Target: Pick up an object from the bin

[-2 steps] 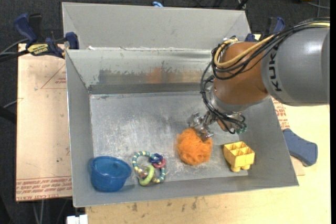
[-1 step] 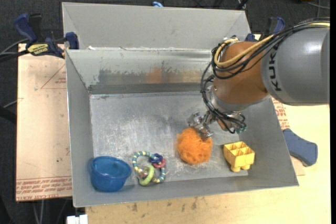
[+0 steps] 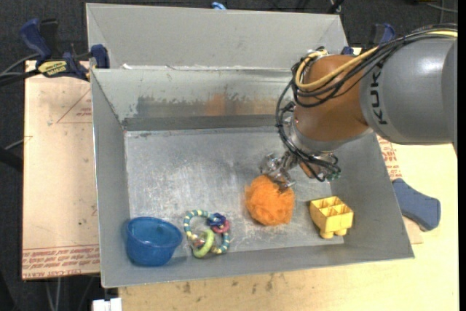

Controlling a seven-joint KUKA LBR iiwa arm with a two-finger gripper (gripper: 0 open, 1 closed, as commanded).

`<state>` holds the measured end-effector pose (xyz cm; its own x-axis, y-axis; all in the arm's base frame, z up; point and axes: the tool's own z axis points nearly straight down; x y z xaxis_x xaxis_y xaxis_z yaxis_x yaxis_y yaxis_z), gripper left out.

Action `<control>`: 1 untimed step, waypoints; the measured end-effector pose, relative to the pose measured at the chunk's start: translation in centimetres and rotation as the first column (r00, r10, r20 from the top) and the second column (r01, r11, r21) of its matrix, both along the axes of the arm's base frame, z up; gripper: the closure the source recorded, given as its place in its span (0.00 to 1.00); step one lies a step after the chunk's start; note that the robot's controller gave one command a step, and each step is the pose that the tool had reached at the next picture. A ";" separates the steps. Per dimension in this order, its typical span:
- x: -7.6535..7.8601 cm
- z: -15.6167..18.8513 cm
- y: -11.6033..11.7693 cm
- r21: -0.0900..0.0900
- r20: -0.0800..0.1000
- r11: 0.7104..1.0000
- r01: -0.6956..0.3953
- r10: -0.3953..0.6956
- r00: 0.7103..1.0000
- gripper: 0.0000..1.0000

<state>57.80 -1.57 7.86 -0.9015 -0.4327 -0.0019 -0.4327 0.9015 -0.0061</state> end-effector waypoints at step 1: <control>-2.3 0.0 5.3 0.001 0.014 0.995 -0.098 0.098 0.995 1.00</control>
Offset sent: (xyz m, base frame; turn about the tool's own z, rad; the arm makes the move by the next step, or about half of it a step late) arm 0.0000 0.0000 0.0000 0.0000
